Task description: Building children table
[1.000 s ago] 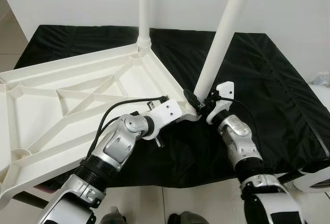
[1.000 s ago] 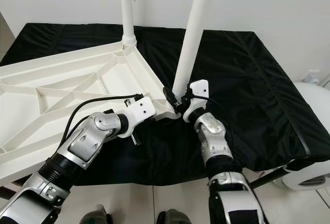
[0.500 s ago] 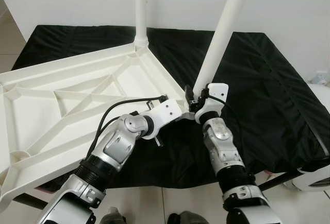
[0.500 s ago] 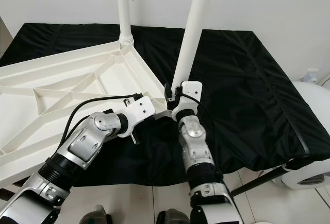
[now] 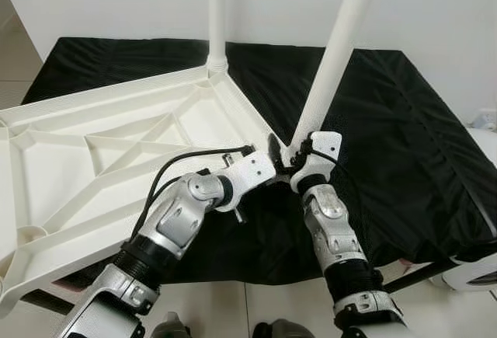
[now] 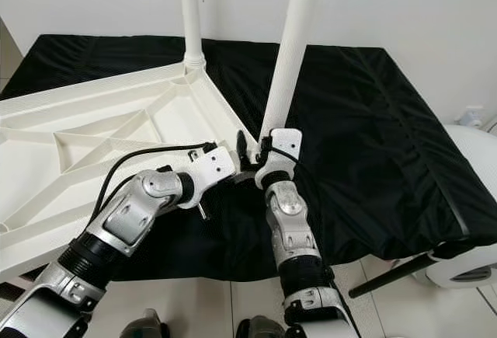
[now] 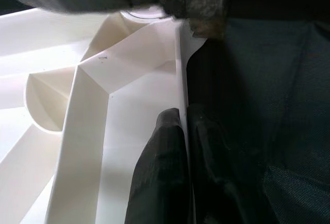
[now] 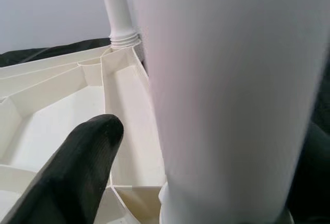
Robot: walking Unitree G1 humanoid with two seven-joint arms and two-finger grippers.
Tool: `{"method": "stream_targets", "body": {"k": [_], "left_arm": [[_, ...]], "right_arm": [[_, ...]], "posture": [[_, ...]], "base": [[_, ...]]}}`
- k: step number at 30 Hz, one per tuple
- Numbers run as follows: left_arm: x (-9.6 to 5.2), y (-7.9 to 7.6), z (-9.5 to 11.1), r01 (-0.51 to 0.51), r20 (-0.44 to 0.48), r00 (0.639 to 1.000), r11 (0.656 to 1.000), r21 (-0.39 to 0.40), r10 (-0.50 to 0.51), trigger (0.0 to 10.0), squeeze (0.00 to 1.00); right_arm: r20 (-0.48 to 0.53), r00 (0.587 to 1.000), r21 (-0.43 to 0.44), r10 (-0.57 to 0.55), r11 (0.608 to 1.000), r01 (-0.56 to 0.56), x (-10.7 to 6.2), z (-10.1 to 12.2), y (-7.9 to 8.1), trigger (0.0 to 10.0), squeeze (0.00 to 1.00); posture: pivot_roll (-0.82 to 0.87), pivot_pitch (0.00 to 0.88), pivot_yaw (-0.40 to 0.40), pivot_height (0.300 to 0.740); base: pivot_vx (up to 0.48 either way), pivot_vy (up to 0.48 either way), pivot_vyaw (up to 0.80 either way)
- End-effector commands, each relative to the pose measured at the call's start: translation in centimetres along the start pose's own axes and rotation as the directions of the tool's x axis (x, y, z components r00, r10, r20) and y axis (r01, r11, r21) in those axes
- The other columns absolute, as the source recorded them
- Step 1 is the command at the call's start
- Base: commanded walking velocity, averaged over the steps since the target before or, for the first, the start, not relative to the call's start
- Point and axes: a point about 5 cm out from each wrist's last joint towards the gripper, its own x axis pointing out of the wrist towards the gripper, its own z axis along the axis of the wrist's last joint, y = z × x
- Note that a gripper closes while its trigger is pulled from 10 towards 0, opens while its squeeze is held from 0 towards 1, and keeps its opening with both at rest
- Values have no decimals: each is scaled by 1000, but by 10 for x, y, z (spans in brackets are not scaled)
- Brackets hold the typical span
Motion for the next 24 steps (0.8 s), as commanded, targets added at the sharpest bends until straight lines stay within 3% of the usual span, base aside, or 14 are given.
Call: {"method": "stream_targets", "body": {"k": [1,6,7,8,9,16,20,21,24], "left_arm": [[1,-3,12,-22,48,999,999,30,20,10000,0],[0,-2,12,-27,49,998,999,27,25,10000,0],[0,-1,13,-30,49,998,999,24,29,10000,0],[0,-1,13,-30,49,998,999,24,29,10000,0],[0,-1,12,-31,49,998,999,23,30,10000,0],[0,0,12,-32,49,998,999,23,31,10000,0],[-1,2,13,-34,50,998,999,25,33,10000,0],[-1,2,13,-34,51,998,999,29,33,10000,0],[-1,3,14,-35,52,998,999,32,33,10000,0]], "right_arm": [[-17,1000,9,23,1000,-23,-3,-3,1,10000,1000],[-12,999,-35,37,999,-37,-3,0,-11,10000,1000],[-12,998,-44,64,997,-65,-3,2,-18,10000,251],[-12,998,-44,64,997,-65,-3,2,-18,10000,251],[-11,996,-44,86,995,-86,-2,4,-22,10000,0],[-24,975,-85,222,971,-223,2,11,-40,10000,0],[-48,945,-115,324,938,-327,2,11,-45,10000,0],[-70,919,-117,389,911,-395,2,11,-47,10000,0],[-84,896,-100,436,891,-443,3,11,-49,10000,0]], "posture": [[12,0,-68,740],[11,0,-70,740],[11,0,-71,740],[11,0,-71,740],[10,0,-71,740],[8,0,-66,740],[7,0,-62,740],[8,0,-60,740],[10,0,-57,740]], "base": [[0,0,0],[0,0,0],[0,0,0],[0,0,0],[0,0,0],[0,0,0],[0,0,0],[0,0,0],[0,0,0]]}}
